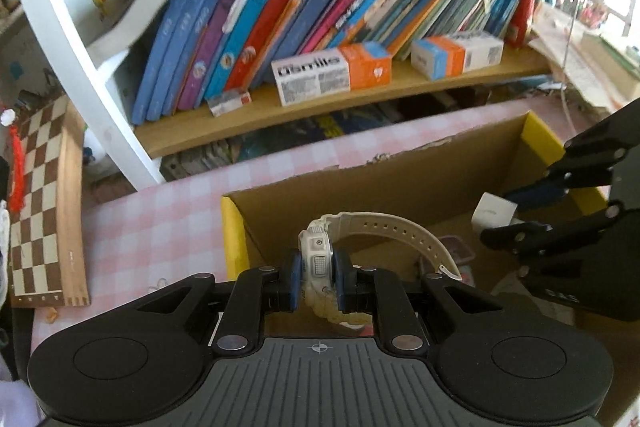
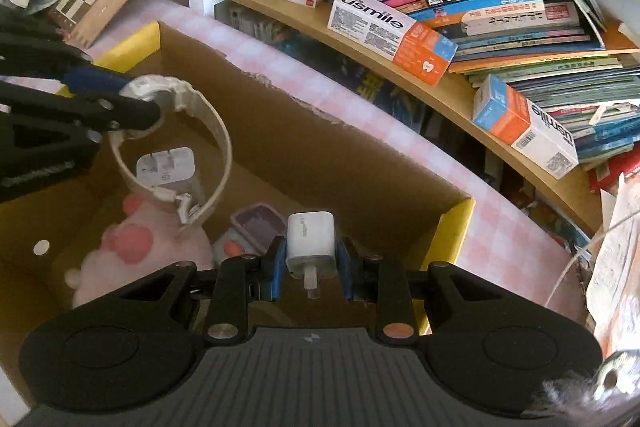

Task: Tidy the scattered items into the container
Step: 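Lower both grippers into the box and open them to drop watch and charger, then withdraw both tools from the box back toward the table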

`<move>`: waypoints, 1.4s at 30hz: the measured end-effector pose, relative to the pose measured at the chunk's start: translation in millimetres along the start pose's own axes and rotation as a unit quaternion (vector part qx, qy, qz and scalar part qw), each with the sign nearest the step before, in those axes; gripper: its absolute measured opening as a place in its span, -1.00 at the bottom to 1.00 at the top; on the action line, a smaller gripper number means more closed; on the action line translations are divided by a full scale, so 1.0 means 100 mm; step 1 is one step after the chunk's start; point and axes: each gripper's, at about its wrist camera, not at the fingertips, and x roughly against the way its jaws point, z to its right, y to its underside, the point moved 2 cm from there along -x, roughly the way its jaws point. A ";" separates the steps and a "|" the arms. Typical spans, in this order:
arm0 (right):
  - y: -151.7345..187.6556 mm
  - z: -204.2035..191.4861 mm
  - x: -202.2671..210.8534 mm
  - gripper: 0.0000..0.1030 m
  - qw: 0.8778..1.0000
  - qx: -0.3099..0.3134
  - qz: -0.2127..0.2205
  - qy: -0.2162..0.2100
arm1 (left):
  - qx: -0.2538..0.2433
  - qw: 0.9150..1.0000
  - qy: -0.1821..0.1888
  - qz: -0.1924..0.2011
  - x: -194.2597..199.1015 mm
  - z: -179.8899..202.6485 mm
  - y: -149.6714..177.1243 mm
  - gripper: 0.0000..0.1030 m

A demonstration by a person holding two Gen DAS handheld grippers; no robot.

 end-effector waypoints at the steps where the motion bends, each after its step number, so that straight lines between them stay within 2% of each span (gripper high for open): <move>1: -0.01 0.00 -0.02 -0.51 1.000 0.004 -0.001 0.000 | 0.000 1.000 0.000 -0.006 -0.05 0.01 0.00 -0.70; 10: -0.07 -0.01 -0.23 -0.51 1.000 0.024 -0.020 0.001 | -0.006 1.000 -0.008 -0.017 -0.19 0.01 -0.06 -0.69; 16: -0.09 0.01 -0.22 -0.47 1.000 0.014 -0.011 -0.004 | -0.006 1.000 0.000 -0.006 -0.16 -0.01 -0.09 -0.43; 17: -0.09 0.00 -0.20 -0.40 1.000 0.012 -0.008 -0.005 | -0.005 1.000 0.004 -0.001 -0.13 -0.01 -0.09 -0.36; 27: -0.06 -0.04 0.09 -0.35 1.000 -0.004 0.021 -0.004 | -0.011 0.999 0.021 0.048 0.26 0.03 -0.07 -0.29; 30: -0.04 -0.06 0.23 -0.35 0.999 -0.010 0.034 -0.004 | -0.020 0.997 0.022 0.065 0.40 0.06 -0.04 -0.20; 42: 0.18 -0.33 0.92 -0.31 0.996 -0.022 0.083 0.006 | -0.028 0.991 0.034 0.125 1.05 0.16 0.20 -0.19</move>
